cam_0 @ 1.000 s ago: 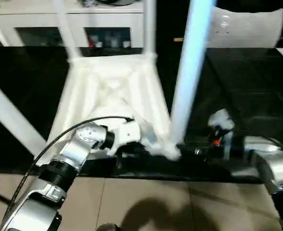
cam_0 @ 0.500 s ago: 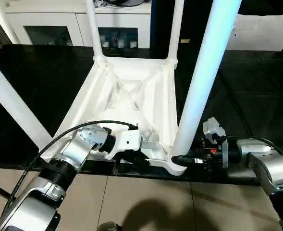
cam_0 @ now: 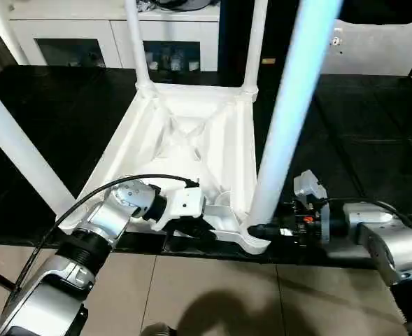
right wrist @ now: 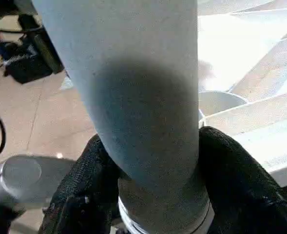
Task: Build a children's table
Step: Rotate leg to tighten
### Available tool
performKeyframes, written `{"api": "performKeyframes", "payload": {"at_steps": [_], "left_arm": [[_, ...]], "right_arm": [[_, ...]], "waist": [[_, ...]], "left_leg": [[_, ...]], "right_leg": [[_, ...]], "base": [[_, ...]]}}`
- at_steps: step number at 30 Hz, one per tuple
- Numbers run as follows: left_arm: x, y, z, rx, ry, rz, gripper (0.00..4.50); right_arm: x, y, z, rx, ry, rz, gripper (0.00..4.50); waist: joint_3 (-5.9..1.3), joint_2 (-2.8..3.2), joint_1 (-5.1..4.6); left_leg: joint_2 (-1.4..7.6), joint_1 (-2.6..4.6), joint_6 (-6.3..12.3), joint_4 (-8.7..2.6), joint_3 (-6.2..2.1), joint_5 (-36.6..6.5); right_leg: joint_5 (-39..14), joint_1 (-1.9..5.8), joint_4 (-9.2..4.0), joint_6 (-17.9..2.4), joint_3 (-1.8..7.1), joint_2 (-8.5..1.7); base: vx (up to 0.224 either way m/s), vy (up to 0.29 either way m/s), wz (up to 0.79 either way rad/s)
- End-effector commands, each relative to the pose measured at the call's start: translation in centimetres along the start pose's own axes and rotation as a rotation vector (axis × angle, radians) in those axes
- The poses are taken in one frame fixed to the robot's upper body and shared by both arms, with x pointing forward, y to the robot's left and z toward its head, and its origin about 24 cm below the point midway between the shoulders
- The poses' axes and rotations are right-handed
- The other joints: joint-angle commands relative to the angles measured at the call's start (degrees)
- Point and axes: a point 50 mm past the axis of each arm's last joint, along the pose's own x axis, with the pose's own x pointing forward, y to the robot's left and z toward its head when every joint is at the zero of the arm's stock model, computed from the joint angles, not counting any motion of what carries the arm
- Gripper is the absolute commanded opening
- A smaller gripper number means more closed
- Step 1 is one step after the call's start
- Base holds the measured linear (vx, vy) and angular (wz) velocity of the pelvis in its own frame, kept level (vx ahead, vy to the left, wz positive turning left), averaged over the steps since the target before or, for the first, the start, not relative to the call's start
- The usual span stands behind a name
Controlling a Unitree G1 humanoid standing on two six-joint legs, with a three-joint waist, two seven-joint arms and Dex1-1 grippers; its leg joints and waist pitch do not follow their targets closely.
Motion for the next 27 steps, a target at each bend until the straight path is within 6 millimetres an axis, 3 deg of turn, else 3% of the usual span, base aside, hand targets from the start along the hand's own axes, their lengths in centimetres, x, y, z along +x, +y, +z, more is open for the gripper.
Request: {"api": "performKeyframes", "payload": {"at_steps": [1,6,9,10,11,14,15,16,19,21,27], "left_arm": [[1.7,-0.4,1.2,-0.064,-0.059,-0.012,0.00],[3.3,-0.5,2.2,-0.146,-0.094,0.057,0.00],[5.0,0.3,3.1,-0.204,-0.103,0.193,0.00],[5.5,0.5,3.4,-0.222,-0.115,0.219,0.00],[6.0,0.9,3.9,-0.244,-0.124,0.261,0.00],[6.7,1.8,4.9,-0.281,-0.129,0.348,0.00],[6.7,2.1,5.2,-0.292,-0.132,0.377,0.00],[6.7,2.3,5.4,-0.298,-0.135,0.393,0.00],[6.6,2.5,5.5,-0.295,-0.123,0.429,0.00],[6.3,2.5,5.1,-0.289,-0.103,0.435,0.00],[4.7,2.7,3.0,-0.249,-0.045,0.475,0.00]], "right_arm": [[0.7,-0.4,-0.1,0.115,-0.105,-0.103,2.18],[2.0,-1.4,0.1,0.178,-0.163,-0.256,2.18],[3.6,-2.3,0.2,0.231,-0.196,-0.399,2.18],[4.1,-2.6,0.2,0.257,-0.205,-0.444,2.18],[4.6,-3.2,0.3,0.292,-0.216,-0.528,2.18],[5.6,-4.2,0.3,0.370,-0.204,-0.662,2.18],[6.1,-4.2,0.5,0.349,-0.204,-0.651,2.18],[6.4,-4.2,0.8,0.332,-0.208,-0.642,2.18],[6.9,-4.1,1.5,0.315,-0.241,-0.647,2.88],[6.9,-4.1,1.7,0.293,-0.251,-0.644,3.01],[4.9,-3.9,0.7,0.214,-0.206,-0.607,3.54]], "waist": [[-2.95,-0.87,-0.42],[-2.71,-1.00,-1.95],[-2.78,-1.31,-3.61],[-2.97,-1.53,-4.20],[-2.84,-1.47,-4.75],[-3.05,-1.41,-5.79],[-3.25,-1.81,-6.08],[-3.25,-1.64,-6.07],[-3.40,-1.43,-5.68],[-3.46,-1.42,-5.35],[-3.27,-1.26,-4.03]], "left_leg": [[0.27,1.80,1.48,-4.01,0.84,-15.3],[-0.11,1.28,-0.61,-4.55,0.43,-17.8],[-0.32,0.88,-1.06,-4.46,0.46,-17.2],[-0.48,0.69,-1.21,-4.35,0.28,-16.8],[-0.61,0.58,-1.29,-4.37,0.39,-16.3],[-0.71,0.55,-1.33,-4.38,0.20,-16.6],[-0.68,0.71,-0.87,-4.17,0.31,-15.9],[-0.67,0.71,-0.54,-4.09,0.31,-15.3],[-0.67,0.84,2.28,-3.71,0.62,-11.6],[-0.51,1.05,3.21,-3.61,0.67,-10.8],[-0.39,1.28,3.35,-3.69,0.80,-11.7]], "right_leg": [[-5.4,0.76,-4.24,-14.2,-0.52,-0.05],[-10.7,0.91,-4.77,-12.2,-0.64,-0.02],[-9.8,0.84,-4.84,-11.5,-0.70,0.22],[-9.9,1.12,-4.87,-11.3,-0.86,0.13],[-10.3,0.84,-4.95,-11.3,-0.90,0.26],[-10.4,0.97,-5.13,-11.2,-1.03,0.36],[-8.3,0.92,-5.16,-11.5,-1.02,0.54],[-7.0,0.97,-5.08,-11.9,-0.98,0.51],[1.2,1.22,-4.78,-13.8,-0.96,0.68],[3.1,1.27,-4.67,-14.6,-0.96,0.64],[2.3,1.42,-4.82,-14.0,-0.87,0.55]], "base": [[0.000,0.000,0.00],[0.000,0.000,0.00],[0.000,0.000,0.00],[0.000,0.000,0.00],[0.000,0.000,0.00],[0.000,0.000,0.00],[0.000,0.000,0.00],[0.000,0.000,0.00],[0.000,0.000,0.00],[0.000,0.000,0.00],[0.000,0.000,0.00]]}}
